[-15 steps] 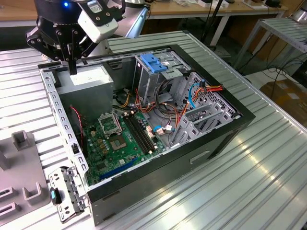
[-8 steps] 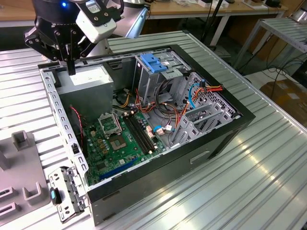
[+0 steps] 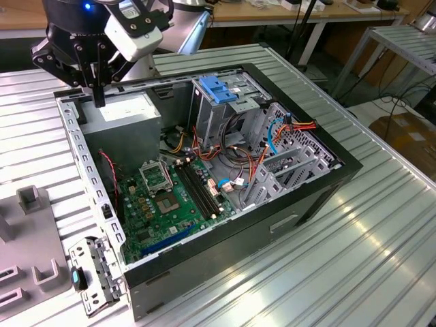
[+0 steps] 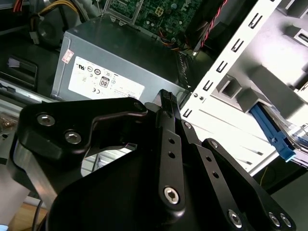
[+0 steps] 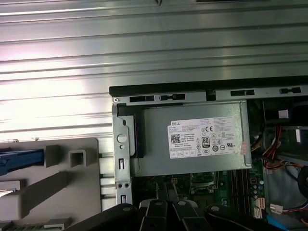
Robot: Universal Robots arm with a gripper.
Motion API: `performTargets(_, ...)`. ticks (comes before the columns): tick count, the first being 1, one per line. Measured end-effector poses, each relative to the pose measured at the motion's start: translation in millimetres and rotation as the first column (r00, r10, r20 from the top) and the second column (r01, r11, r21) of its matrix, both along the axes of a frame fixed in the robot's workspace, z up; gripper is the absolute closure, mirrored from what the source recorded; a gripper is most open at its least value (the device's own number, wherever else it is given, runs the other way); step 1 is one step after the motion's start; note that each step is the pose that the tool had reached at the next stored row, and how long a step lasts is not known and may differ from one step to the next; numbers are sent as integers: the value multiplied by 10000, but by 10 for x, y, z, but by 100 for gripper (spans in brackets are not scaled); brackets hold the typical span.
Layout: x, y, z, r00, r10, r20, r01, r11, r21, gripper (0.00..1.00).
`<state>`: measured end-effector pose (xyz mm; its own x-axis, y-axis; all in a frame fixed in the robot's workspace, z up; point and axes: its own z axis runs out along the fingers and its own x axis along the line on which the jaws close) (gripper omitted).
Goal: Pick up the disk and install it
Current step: 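Reach for the disk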
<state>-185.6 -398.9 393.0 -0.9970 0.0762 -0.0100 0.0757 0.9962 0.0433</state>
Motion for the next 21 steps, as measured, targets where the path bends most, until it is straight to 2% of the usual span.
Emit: performTargets(21, -62, 0, -1, 10000, 0, -40, 0, 10000, 0, 89)
